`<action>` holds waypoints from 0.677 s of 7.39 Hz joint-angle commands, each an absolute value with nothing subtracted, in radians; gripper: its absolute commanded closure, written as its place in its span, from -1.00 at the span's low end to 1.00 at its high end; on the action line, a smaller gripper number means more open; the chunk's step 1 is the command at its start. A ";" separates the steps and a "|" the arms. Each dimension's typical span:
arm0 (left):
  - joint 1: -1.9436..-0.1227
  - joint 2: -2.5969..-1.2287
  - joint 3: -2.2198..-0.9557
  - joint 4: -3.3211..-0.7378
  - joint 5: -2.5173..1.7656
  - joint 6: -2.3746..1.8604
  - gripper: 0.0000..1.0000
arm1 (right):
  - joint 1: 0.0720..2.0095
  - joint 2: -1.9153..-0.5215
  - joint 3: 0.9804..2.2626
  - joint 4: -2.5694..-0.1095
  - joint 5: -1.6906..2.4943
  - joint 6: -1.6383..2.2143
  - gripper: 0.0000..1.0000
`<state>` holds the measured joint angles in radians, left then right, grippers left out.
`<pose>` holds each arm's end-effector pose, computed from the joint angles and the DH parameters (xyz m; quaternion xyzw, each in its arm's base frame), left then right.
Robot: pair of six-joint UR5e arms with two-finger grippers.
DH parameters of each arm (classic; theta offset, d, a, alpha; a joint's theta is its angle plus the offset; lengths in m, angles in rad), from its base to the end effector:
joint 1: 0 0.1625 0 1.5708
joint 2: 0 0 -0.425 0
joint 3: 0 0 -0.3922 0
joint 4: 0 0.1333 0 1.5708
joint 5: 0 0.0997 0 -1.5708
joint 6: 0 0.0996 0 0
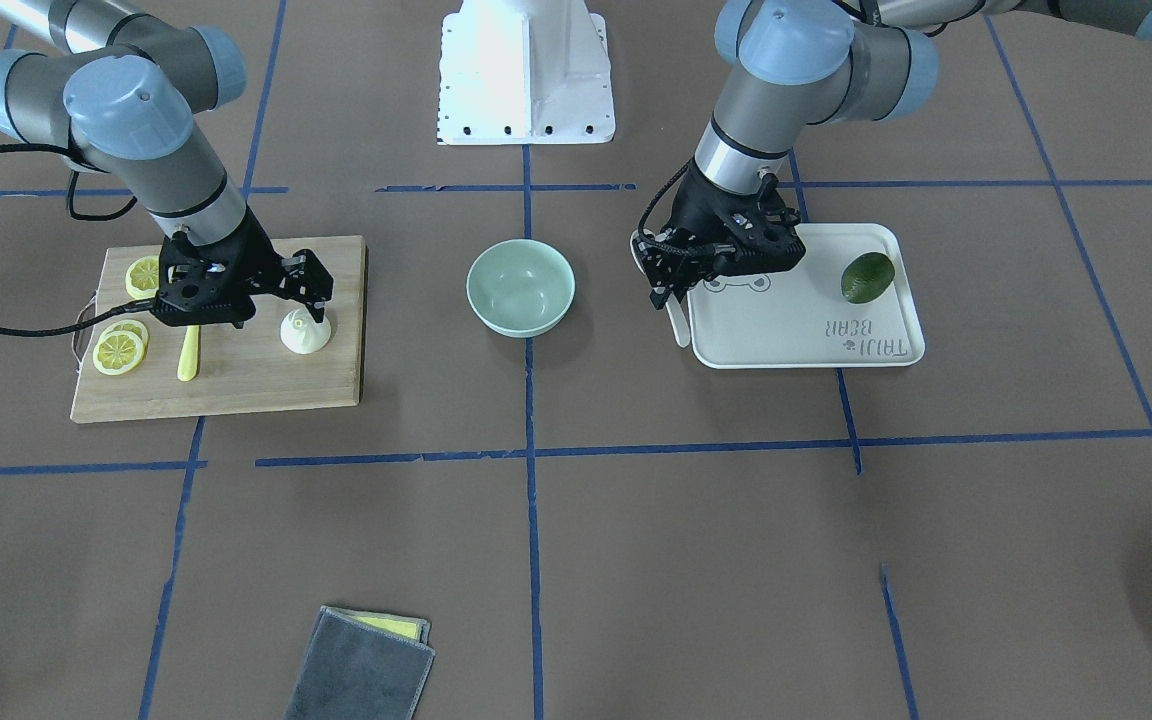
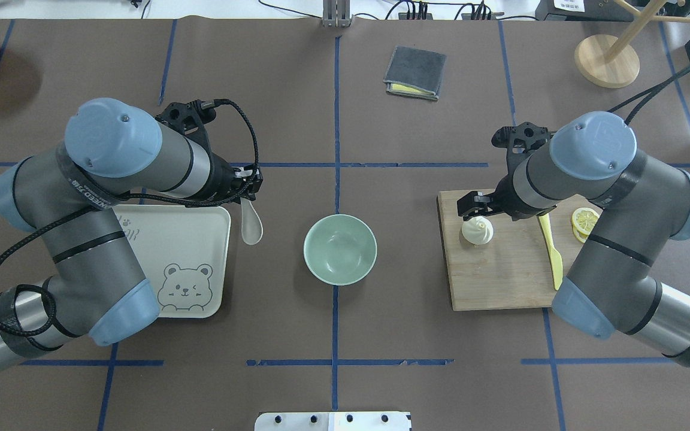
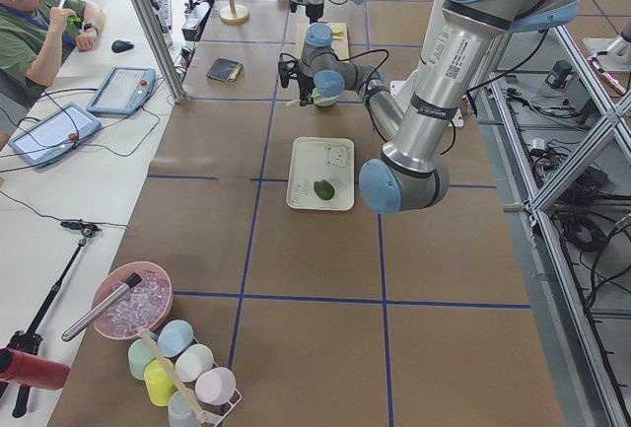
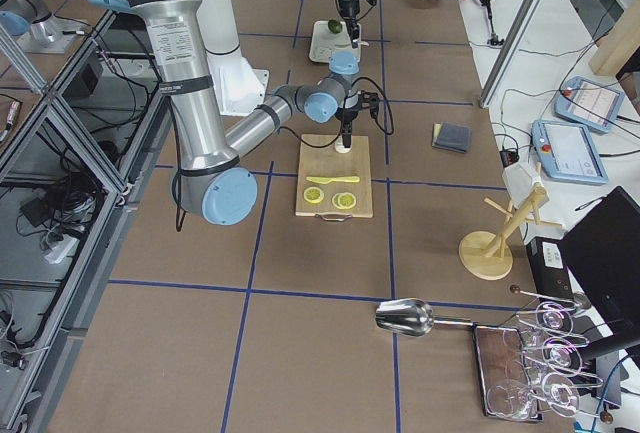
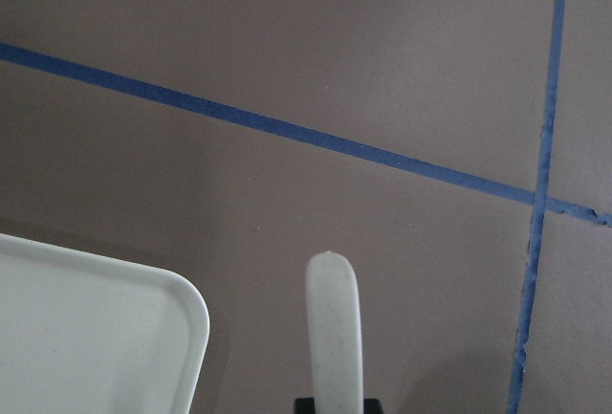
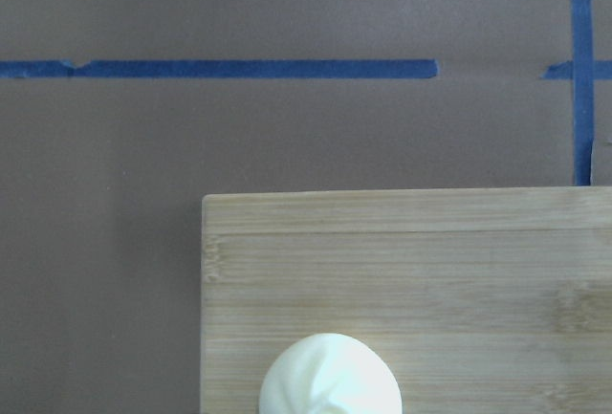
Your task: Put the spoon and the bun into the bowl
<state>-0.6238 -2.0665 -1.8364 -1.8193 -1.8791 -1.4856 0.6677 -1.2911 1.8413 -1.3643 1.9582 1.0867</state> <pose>0.4426 -0.4455 0.2318 0.0399 0.4949 -0.1585 0.8534 -0.4021 -0.4389 0.3645 0.0474 -0.4014 0.0128 0.9146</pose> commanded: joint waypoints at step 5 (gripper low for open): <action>-0.624 -2.077 -1.836 -1.821 -1.879 -1.491 1.00 | 0.626 -1.256 1.761 -1.362 1.933 1.092 -0.73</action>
